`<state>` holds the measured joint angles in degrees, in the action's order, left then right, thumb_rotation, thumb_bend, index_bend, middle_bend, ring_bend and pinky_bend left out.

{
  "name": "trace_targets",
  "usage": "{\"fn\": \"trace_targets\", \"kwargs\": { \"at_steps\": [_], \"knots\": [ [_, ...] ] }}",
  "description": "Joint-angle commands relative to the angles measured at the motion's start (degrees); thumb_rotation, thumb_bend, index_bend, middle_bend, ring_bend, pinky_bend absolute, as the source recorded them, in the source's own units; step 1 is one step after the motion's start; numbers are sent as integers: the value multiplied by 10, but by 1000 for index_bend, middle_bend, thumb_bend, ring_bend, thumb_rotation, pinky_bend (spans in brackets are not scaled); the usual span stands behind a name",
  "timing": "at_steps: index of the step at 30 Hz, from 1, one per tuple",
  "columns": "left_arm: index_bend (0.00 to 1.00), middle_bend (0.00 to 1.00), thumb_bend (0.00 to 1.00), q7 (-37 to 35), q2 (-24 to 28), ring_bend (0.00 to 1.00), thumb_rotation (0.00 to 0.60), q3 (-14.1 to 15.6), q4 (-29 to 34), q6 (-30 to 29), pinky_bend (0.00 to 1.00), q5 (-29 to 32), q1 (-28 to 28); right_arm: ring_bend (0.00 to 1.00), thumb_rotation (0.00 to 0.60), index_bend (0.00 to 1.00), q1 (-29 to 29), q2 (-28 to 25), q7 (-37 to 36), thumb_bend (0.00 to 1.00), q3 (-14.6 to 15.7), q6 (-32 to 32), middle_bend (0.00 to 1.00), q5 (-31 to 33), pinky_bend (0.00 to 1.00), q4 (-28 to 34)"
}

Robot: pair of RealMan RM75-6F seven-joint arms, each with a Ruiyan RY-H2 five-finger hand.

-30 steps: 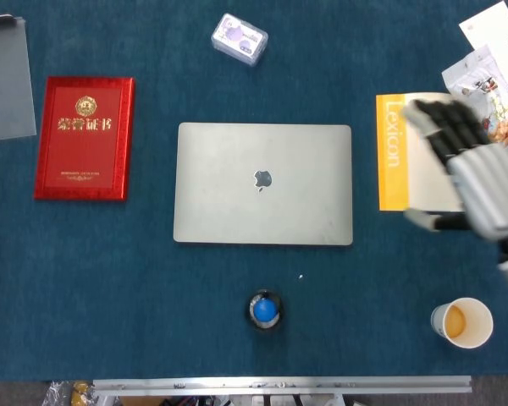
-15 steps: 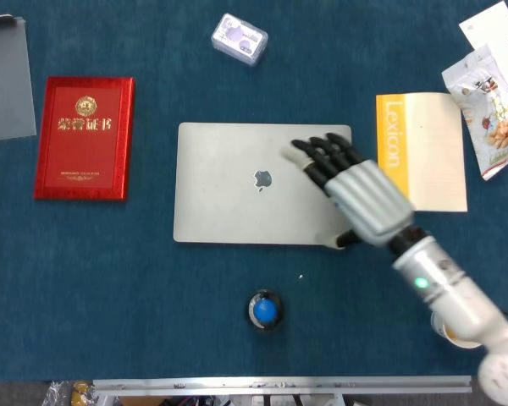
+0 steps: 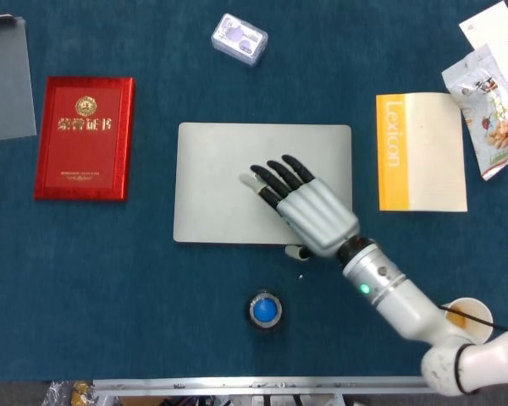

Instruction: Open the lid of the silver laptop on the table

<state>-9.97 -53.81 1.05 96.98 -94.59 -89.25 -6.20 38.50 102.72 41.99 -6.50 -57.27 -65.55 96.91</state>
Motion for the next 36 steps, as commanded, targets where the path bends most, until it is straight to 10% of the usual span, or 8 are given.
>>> {"fn": "trace_targets", "kwargs": {
  "at_steps": [1,36],
  "knots": [
    [176,124,417,-3,-1,26,600,0,-3,1,40,2,0,0,600,0,7,28,9,0,10,-7,57,-3,13,-33],
    [176,119,417,-22,-13,25,600,-6,-31,18,40,16,6,0,600,0,34,134,-3,69,4,7,51,-12,13,-182]
  ]
}}
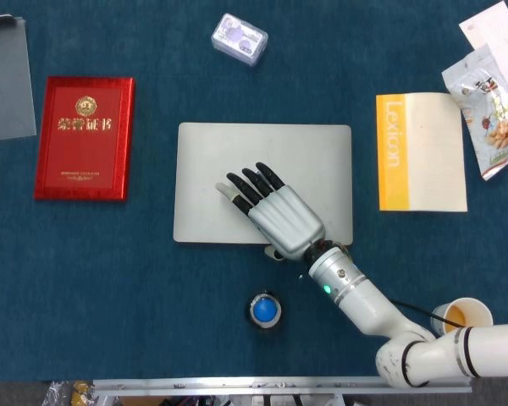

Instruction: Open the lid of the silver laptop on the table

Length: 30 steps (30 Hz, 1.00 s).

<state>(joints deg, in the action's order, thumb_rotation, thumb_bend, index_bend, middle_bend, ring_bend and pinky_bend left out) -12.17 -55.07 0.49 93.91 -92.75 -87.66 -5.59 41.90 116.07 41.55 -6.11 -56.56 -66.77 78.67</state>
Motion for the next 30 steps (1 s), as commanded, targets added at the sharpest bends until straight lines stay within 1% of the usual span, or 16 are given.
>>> {"fn": "trace_targets", "kwargs": {
  "at_steps": [1,3,8,14,24,30],
  "knots": [
    [176,119,417,-1,0,26,600,0,-1,0,40,0,0,0,600,0,0,1,2,81,0,0,51,1,13,0],
    [176,118,417,-2,-1,26,600,0,-2,1,40,0,0,0,600,0,1,0,3,115,0,1,51,3,13,2],
    [177,118,417,-5,-2,26,600,0,-5,-1,40,1,-1,0,600,0,2,-4,12,157,-1,-3,51,2,13,11],
    [177,119,417,-8,-5,26,600,0,-9,1,40,1,-1,0,600,0,4,-7,25,166,-4,-6,51,7,13,17],
    [177,118,417,-16,-8,26,600,-3,-19,6,40,8,1,0,600,0,8,-10,43,250,-7,-16,51,4,13,24],
    [181,119,417,-20,-11,25,600,-4,-28,16,40,16,4,0,600,0,15,-14,58,269,-13,-22,51,0,13,33]
  ]
}}
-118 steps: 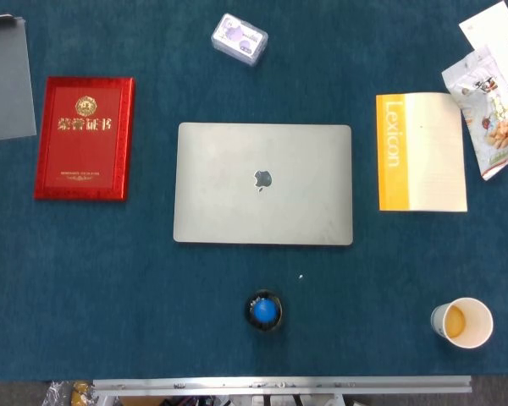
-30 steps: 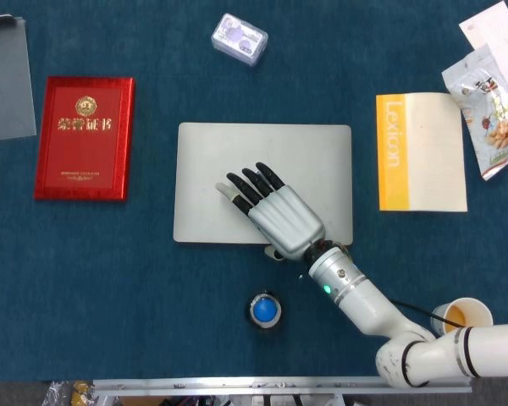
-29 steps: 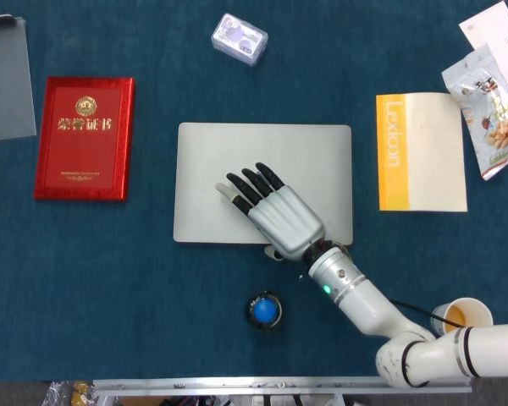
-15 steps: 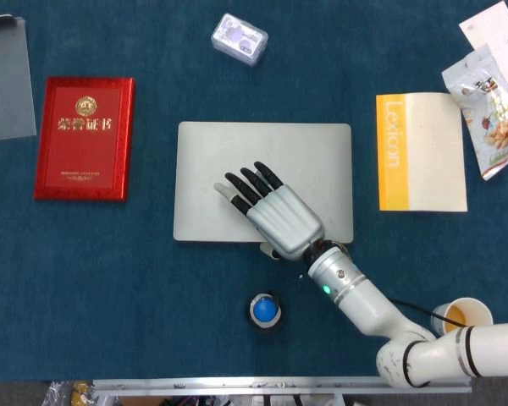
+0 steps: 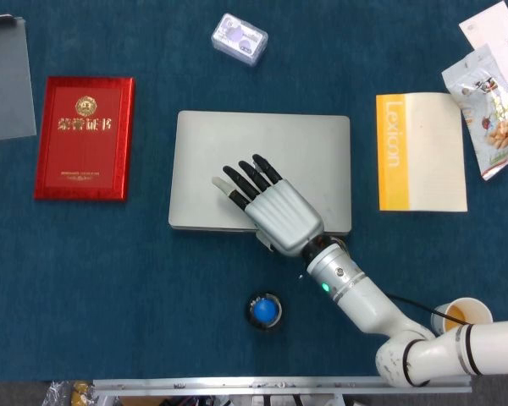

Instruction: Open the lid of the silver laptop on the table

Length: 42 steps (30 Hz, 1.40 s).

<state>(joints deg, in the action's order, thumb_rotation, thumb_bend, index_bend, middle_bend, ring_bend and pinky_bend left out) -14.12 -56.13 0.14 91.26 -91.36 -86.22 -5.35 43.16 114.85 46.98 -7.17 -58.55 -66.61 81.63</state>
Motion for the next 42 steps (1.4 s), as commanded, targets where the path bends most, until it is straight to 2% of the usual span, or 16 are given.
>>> {"fn": "trace_targets", "kwargs": {
  "at_steps": [1,7,13,19,23,39,42],
  "knots": [
    [189,120,416,0,-1,25,600,0,-3,5,40,2,2,0,600,0,4,-3,8,270,-4,-3,51,-2,13,6],
    [209,137,416,7,-1,32,600,0,-8,18,40,0,11,0,600,0,14,-10,27,273,-17,-10,51,-3,13,21],
    [239,199,417,5,-7,131,600,1,-21,24,46,-16,21,0,600,0,21,-20,44,275,-29,-19,51,0,13,38],
    [255,258,416,6,1,179,600,19,-27,57,46,-58,47,0,600,0,27,-31,61,277,-34,-26,51,5,13,54],
    [259,288,416,6,11,209,600,32,-23,91,86,-85,71,0,600,0,30,-36,70,278,-37,-30,51,10,13,61],
    [265,238,417,-2,18,211,600,59,-8,192,91,-157,167,0,600,0,51,-50,96,279,-56,-45,51,27,13,80],
    [261,220,416,-5,13,208,559,63,-7,208,91,-169,184,0,600,0,56,-51,101,280,-59,-47,51,31,13,81]
  ]
}}
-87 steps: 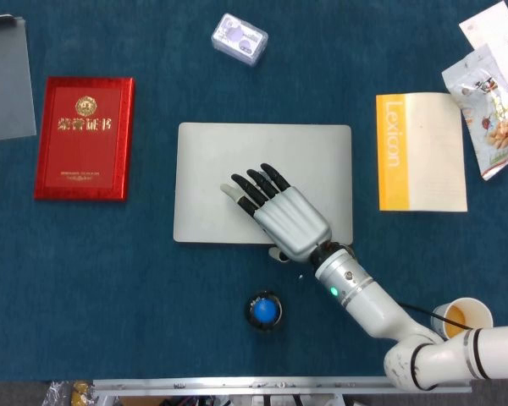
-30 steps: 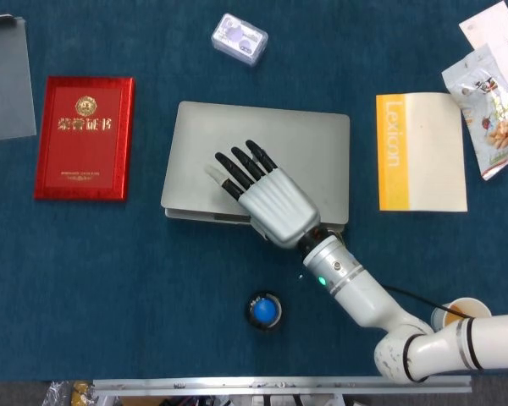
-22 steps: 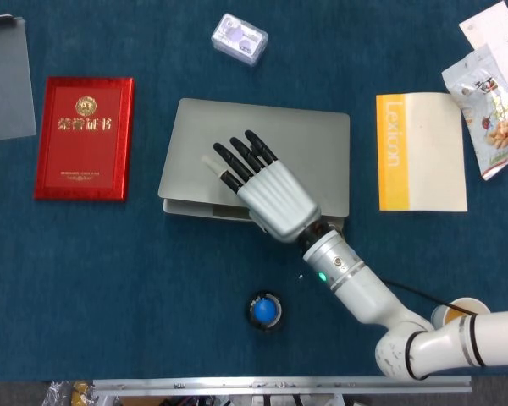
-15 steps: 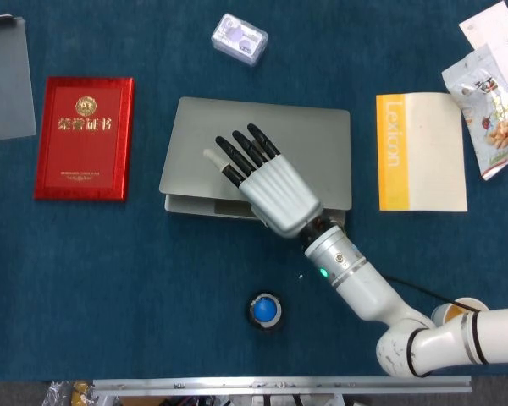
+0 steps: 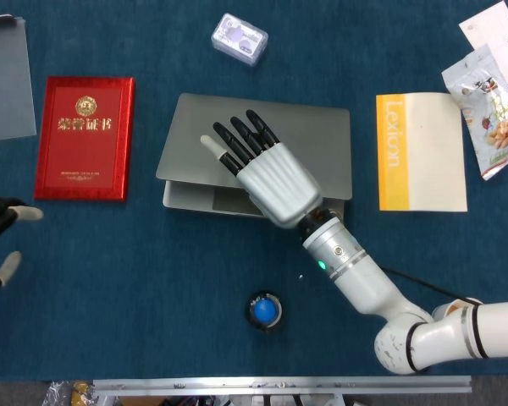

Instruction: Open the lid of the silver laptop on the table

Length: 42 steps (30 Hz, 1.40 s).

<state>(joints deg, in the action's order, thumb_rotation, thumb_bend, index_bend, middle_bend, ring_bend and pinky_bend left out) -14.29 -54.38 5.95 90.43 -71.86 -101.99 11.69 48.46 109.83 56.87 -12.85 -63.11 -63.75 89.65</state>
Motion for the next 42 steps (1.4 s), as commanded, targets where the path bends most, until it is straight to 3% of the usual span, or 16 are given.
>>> {"fn": "trace_targets", "kwargs": {
  "at_steps": [1,4,8,10,18,42],
  "knots": [
    [258,214,416,-5,-5,206,536,6,1,18,91,-15,20,0,600,0,4,-1,4,280,-3,-2,51,3,13,1],
    [243,186,417,-14,-6,175,502,15,3,41,91,-32,42,0,600,0,7,-1,6,280,-5,-5,51,7,13,0],
    [184,118,417,-10,-6,64,379,25,12,79,78,-48,73,0,600,0,12,0,7,286,-5,-7,51,10,13,-3],
    [148,80,417,-9,-9,32,361,27,17,94,70,-52,87,0,600,0,14,1,8,294,-5,-9,51,11,13,-4],
    [90,25,416,-4,-32,0,355,28,23,139,46,-55,134,0,600,0,21,1,13,298,-3,-14,51,17,13,-5],
    [92,21,417,21,-114,0,352,1,7,255,46,4,247,0,600,0,37,-1,13,298,-6,-20,51,31,13,-14]
  ]
}}
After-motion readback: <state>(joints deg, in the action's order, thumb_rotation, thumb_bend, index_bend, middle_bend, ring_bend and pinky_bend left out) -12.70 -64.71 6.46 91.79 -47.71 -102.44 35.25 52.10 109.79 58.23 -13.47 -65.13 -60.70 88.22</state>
